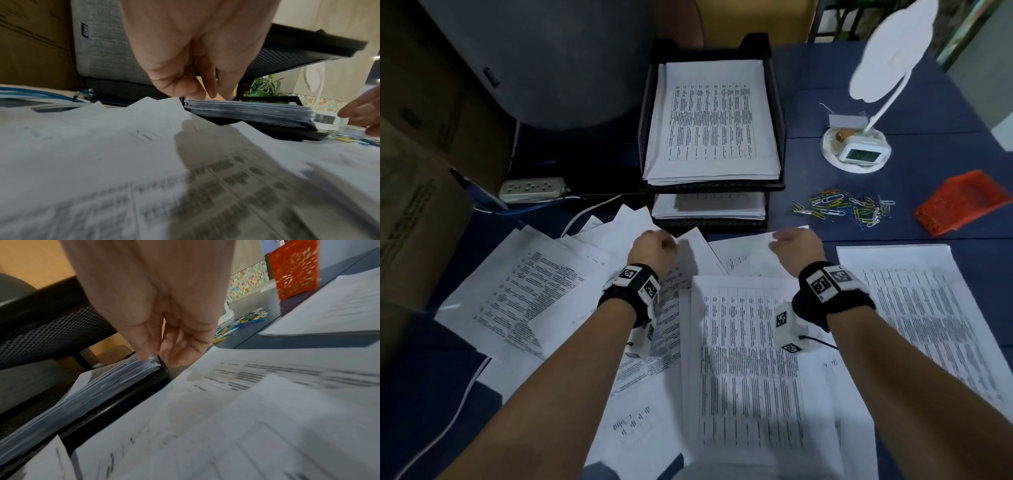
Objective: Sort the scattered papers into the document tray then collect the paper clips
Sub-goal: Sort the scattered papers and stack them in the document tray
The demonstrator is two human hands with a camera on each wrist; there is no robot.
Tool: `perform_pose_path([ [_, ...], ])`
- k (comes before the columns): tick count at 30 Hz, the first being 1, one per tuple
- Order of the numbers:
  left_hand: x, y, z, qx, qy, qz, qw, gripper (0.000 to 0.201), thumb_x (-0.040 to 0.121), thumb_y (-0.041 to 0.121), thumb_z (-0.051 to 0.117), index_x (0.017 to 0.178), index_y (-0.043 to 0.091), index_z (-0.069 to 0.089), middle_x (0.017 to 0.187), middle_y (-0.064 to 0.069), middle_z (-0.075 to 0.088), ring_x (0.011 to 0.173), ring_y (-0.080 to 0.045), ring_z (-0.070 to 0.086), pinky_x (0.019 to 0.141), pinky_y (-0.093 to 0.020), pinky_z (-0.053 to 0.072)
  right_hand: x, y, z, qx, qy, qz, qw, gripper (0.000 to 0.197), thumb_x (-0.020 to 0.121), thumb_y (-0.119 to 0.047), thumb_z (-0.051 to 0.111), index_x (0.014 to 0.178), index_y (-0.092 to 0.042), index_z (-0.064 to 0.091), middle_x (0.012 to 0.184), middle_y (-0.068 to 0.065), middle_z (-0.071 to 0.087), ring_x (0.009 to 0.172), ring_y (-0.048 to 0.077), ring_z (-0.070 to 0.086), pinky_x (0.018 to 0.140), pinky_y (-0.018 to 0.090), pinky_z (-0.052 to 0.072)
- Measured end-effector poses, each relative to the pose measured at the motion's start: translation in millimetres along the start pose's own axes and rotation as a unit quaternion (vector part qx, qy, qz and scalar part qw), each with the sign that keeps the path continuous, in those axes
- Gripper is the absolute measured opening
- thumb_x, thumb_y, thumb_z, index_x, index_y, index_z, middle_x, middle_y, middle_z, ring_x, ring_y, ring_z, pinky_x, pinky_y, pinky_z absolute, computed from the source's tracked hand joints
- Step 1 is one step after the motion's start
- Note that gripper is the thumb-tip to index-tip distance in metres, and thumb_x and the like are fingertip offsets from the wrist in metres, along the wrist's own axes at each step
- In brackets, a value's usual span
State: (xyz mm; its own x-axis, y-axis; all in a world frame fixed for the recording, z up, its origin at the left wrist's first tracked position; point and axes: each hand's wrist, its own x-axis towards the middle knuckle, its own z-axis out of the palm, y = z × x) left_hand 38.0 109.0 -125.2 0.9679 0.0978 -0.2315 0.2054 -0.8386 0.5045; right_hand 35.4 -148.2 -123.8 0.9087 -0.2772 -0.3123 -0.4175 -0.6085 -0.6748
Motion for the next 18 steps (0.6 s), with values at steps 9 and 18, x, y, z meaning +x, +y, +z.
perform_pose_path([
  [9,-81.2,11.2,40.3,-0.087,-0.100,-0.024,0.991,0.059,0.084,0.017,0.069,0.134,0.014,0.039,0.118,-0.010,0.062,0.096,-0.023,0.058,0.080,-0.029,0.049,-62.7,68.9,-24.6,-0.044,-0.073,0.044,0.995,0.028,0.089,-0.011,0.060,0.117,-0.006,0.066,0.129,0.008,0.060,0.118,0.027,0.055,0.091,0.025,0.044],
  [18,-104.9,21.3,55.0,-0.308,-0.038,-0.015,0.950,0.012,0.086,0.007,0.065,0.094,0.016,0.062,0.082,0.002,0.062,0.080,-0.018,0.059,0.067,-0.023,0.047,-90.8,100.1,-40.1,0.068,-0.056,0.072,0.994,0.062,0.084,-0.013,0.069,0.140,-0.010,0.041,0.135,0.014,0.052,0.119,0.029,0.053,0.097,0.036,0.044],
])
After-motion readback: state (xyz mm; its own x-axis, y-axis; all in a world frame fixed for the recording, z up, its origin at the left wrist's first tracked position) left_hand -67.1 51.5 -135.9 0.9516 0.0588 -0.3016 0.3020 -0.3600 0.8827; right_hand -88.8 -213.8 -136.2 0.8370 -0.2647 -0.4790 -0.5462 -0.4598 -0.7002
